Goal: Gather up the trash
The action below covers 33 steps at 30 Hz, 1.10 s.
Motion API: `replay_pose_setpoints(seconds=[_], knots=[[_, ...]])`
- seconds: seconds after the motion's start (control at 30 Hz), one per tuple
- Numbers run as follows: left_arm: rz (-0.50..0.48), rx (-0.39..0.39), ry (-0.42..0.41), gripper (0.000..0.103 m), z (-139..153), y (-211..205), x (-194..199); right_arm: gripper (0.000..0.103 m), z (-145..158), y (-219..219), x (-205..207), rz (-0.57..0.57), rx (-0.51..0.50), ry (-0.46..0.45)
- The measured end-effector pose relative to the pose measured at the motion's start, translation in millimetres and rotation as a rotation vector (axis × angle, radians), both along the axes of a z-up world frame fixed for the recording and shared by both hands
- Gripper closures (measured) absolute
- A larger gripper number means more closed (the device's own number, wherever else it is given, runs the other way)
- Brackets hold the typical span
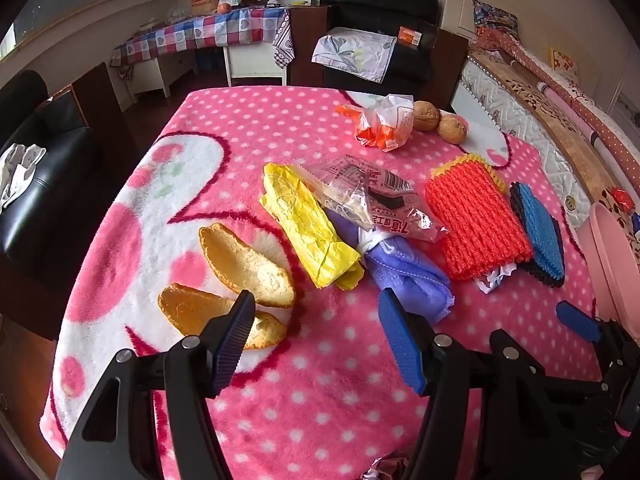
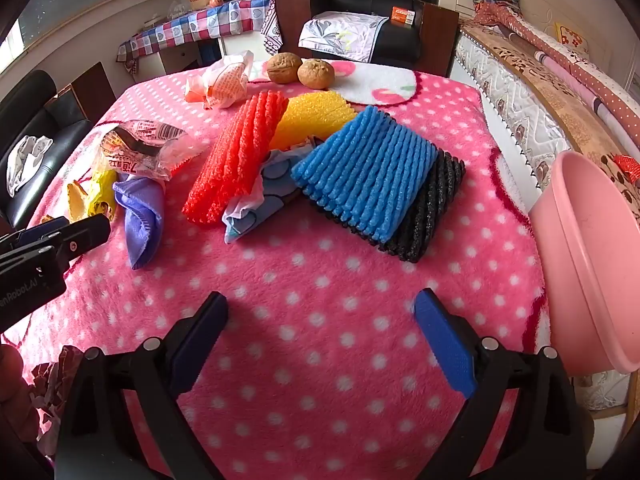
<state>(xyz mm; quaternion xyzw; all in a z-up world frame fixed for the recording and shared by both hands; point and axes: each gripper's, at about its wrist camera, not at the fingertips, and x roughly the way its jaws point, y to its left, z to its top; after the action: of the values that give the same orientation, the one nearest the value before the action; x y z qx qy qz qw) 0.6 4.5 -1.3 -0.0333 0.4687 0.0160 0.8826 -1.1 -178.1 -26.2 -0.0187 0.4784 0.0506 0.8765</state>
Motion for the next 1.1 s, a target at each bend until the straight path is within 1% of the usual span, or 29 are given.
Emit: replay_pose_setpoints(seconds=[0.9, 1.0, 1.1], knots=[[-0.011, -0.005, -0.006, 0.039, 3, -4, -2, 0.008, 1, 0, 0, -0.001, 0.001, -0.001], [-0.022, -0.008, -0.016, 0.039, 6, -3, -5, 0.008, 1, 0, 0, -0.003, 0.012, -0.007], [-0.023, -0.010, -0.025, 0.039, 10, -2, -7, 0.008, 10, -6, -5, -0.007, 0.026, -0.039]])
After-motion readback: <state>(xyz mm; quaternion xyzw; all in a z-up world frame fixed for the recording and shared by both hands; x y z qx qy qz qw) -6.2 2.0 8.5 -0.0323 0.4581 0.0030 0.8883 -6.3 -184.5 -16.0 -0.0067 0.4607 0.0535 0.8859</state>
